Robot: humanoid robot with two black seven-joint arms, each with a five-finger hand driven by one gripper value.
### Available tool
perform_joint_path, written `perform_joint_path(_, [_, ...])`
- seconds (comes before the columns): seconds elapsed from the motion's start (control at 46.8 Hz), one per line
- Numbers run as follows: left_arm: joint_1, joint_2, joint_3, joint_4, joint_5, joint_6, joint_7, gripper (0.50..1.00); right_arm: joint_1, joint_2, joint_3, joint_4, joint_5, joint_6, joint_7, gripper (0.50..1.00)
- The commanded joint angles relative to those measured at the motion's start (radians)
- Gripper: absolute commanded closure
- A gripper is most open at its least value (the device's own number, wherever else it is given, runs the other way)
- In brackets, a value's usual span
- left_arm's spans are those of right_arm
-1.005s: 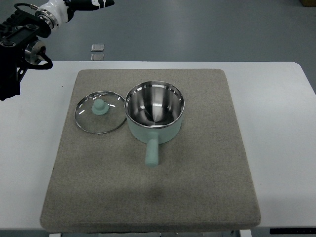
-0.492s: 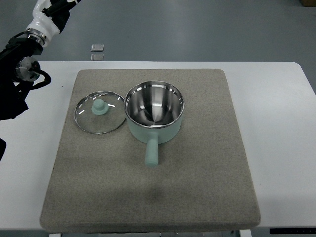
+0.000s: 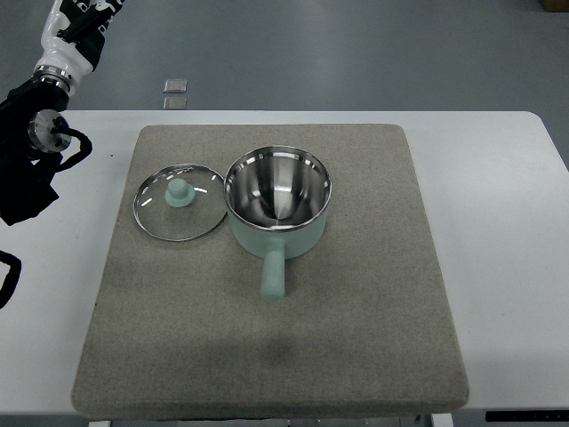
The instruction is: Place lid left of pot with left hand
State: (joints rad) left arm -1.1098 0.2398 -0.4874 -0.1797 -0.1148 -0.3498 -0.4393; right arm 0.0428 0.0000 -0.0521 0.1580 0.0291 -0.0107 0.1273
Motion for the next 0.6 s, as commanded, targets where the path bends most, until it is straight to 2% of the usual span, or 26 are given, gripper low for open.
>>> perform_joint_path(0.0, [0.001, -0.001, -0.002, 0.002, -0.002, -0.005, -0.001, 0.506, 0.0, 0.0, 0.0, 0.0, 0.0, 0.0, 0.0, 0.576])
perform_joint_path(0.578, [-0.013, -0.031, -0.017, 0.002, -0.014, 0.043, 0.001, 0.506, 0.0, 0.0, 0.0, 0.0, 0.0, 0.0, 0.0, 0.576])
